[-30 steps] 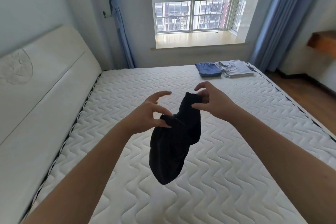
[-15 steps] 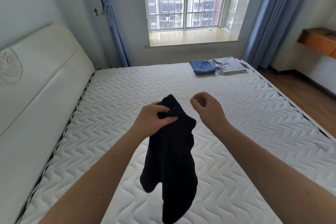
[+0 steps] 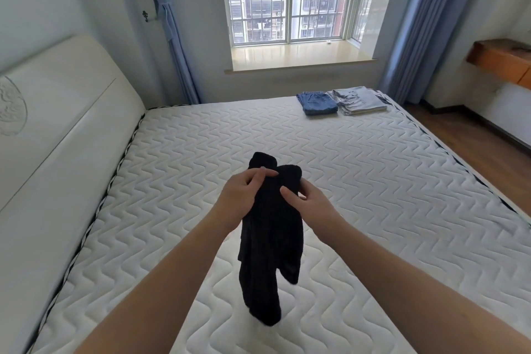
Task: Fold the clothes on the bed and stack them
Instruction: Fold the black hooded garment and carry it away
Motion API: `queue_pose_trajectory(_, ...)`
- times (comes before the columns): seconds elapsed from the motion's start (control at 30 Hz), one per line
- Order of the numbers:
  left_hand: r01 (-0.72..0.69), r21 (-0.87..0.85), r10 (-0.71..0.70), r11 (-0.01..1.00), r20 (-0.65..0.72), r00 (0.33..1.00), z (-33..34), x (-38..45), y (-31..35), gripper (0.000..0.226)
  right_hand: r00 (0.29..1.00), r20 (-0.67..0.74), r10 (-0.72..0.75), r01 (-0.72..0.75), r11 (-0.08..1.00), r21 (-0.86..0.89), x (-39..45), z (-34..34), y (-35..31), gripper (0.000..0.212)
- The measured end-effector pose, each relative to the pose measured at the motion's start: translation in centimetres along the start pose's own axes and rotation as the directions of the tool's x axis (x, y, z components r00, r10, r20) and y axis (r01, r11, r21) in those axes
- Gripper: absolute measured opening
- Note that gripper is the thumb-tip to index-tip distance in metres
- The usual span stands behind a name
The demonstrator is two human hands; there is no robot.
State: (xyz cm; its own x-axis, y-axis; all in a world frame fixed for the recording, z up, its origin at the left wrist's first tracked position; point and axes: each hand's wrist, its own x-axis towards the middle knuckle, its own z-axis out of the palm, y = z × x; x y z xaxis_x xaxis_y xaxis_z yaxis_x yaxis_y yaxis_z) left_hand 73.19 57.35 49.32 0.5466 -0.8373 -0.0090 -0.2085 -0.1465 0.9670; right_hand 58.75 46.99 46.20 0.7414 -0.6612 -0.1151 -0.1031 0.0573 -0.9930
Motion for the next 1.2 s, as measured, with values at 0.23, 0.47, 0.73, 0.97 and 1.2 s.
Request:
queue_pose_trajectory(0.23, -0.024, -0.074, 0.009, 0.997, -0.189, 0.982, -3.3, 0.4, -1.2, 0.009, 0.977, -0.179, 0.118, -0.106, 0.991, 0.077, 2.3, -2.6, 0.7, 0.011)
queue_pose_trajectory(0.47, 0.061, -0.051, -0.071, 0.997, -0.231, 0.97, -8.3, 1.1, -3.0, 0.078, 0.992, -0.089, 0.092, -0.078, 0.985, 0.153, 3.5, -8.1, -0.1, 0.033)
queue_pose_trajectory(0.73, 0.084, -0.138, -0.086, 0.987, -0.008, 0.996, -11.4, 1.3, -4.7, 0.022, 0.975, 0.033, 0.22, -0.223, 0.961, 0.166, 4.4, -11.8, -1.2, 0.056)
queue_pose_trajectory(0.97, 0.067, -0.163, -0.044, 0.984, 0.145, 0.989, -11.5, 1.6, -4.7, 0.039, 0.97, 0.076, 0.233, -0.244, 0.897, 0.367, 3.9, -11.0, -0.3, 0.05)
queue_pose_trajectory(1.2, -0.064, 0.183, 0.042, 0.981, 0.122, 0.992, -10.6, 1.6, -3.9, 0.033, 0.986, 0.054, 0.159, -0.168, 0.939, 0.3, 3.8, -11.1, -0.6, 0.044)
